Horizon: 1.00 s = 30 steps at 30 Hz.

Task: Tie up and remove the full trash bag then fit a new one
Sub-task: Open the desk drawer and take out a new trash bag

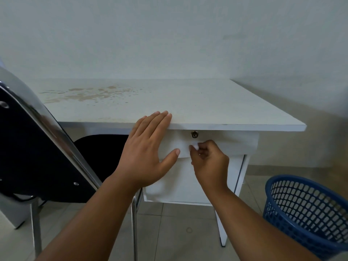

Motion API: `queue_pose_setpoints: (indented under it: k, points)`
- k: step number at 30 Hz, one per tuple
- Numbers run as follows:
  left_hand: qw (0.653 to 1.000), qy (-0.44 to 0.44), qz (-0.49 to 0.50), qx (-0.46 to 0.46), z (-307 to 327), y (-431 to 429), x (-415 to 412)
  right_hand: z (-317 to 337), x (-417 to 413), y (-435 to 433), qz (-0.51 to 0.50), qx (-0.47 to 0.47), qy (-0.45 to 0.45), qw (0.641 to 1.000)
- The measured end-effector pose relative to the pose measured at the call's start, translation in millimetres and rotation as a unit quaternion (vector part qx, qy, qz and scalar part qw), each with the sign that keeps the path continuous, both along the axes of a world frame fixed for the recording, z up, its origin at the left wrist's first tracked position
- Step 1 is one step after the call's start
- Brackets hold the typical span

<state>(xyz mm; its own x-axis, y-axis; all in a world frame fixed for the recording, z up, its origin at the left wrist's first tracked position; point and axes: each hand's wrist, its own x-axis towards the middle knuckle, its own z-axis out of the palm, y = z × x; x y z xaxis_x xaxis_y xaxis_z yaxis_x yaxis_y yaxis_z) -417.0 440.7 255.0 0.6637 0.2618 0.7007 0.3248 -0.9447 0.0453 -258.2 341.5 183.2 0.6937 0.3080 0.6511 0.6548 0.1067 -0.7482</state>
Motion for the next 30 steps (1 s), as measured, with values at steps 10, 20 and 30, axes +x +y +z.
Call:
queue_pose_setpoints:
  k: [10,20,30]
  points:
    - [0.999,0.036,0.034,0.0,12.3,-12.6,-28.5,-5.9,-65.2,-60.9,-0.033,0.036,-0.036,0.998]
    - [0.996,0.065,0.064,0.019,0.6,-28.7,-37.8,-35.0,-90.8,-84.8,-0.012,0.013,0.021,1.0]
    - [0.999,0.027,0.042,-0.006,-10.3,-25.4,-33.5,44.3,-60.3,-121.9,-0.085,-0.042,-0.186,0.978]
